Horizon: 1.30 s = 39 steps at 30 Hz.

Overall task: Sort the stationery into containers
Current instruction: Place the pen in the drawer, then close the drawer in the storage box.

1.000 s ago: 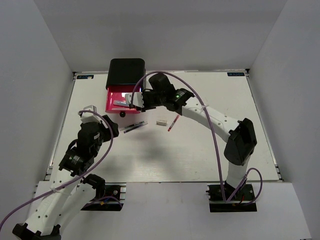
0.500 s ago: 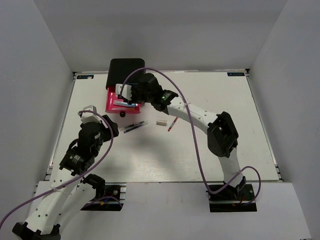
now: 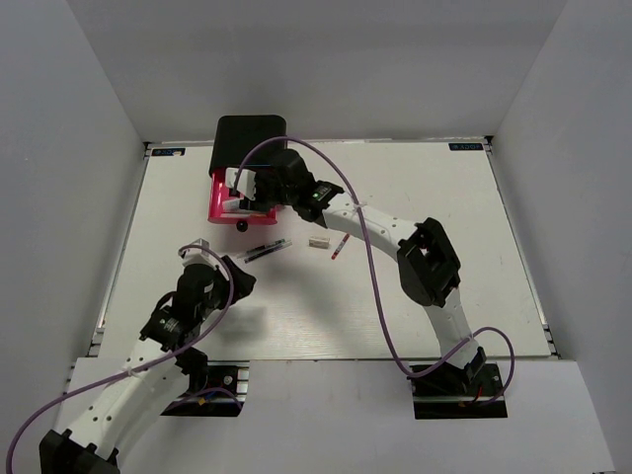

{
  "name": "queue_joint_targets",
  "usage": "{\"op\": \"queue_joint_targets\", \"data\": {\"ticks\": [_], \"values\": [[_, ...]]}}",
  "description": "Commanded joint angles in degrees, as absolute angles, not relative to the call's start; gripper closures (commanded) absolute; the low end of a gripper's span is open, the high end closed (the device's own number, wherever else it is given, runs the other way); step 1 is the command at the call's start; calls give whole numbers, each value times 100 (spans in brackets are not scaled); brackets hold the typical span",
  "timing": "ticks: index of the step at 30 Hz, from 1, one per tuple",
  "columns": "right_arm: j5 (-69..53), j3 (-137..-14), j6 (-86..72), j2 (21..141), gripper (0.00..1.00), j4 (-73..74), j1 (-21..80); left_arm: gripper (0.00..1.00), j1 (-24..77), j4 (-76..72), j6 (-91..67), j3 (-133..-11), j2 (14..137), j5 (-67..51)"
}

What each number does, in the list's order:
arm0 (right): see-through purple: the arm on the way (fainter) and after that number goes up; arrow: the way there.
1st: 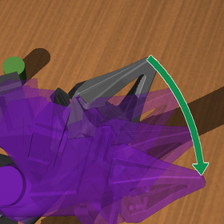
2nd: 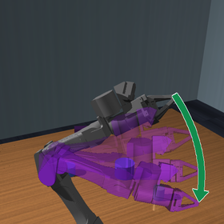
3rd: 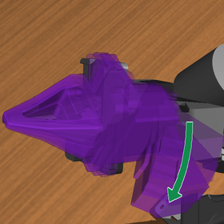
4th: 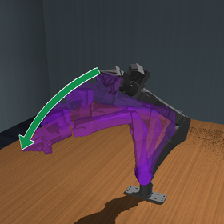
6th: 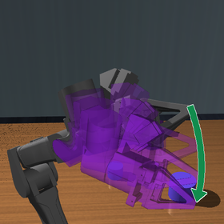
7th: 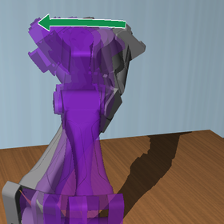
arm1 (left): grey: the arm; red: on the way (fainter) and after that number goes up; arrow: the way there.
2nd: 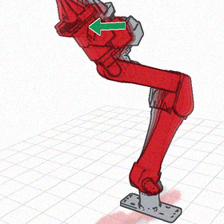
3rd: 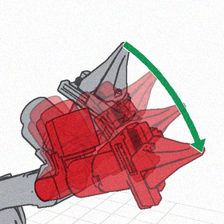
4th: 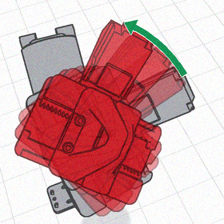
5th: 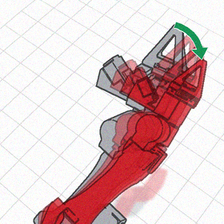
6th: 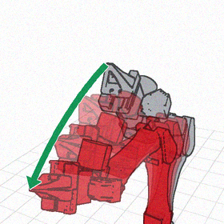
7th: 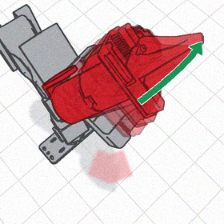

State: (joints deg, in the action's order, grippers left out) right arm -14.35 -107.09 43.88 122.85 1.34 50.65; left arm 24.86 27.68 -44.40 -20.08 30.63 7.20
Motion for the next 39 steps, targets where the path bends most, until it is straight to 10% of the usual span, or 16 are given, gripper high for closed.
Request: {"op": "queue_joint_targets", "data": {"ticks": [1, 6, 11, 26, 30, 39], "values": [[-1538, -11056, 4342, 12208, 46, -193, 5071, 20, 2452, 2215, -4676, -2232, 3005, 562], [-1433, -11039, 4316, 11840, 48, -106, 5001, 20, 2452, 1847, -4676, -2347, 3524, 501], [-1039, -10425, 4000, 10857, 100, -9, 4738, 26, 2452, 1292, -4755, -2224, 3885, 501], [-1895, -5384, 1162, 7016, 84, 169, 3587, 40, 2277, 475, -4746, -2707, 5703, 1099], [-1899, -4362, 1441, 5916, 100, -81, 3297, 53, 2145, 404, -4922, -2873, 5835, 1099], [-2294, -3402, 1178, 4984, 100, -395, 2646, 63, 1863, 765, -5809, -2997, 5818, 1406]]}}
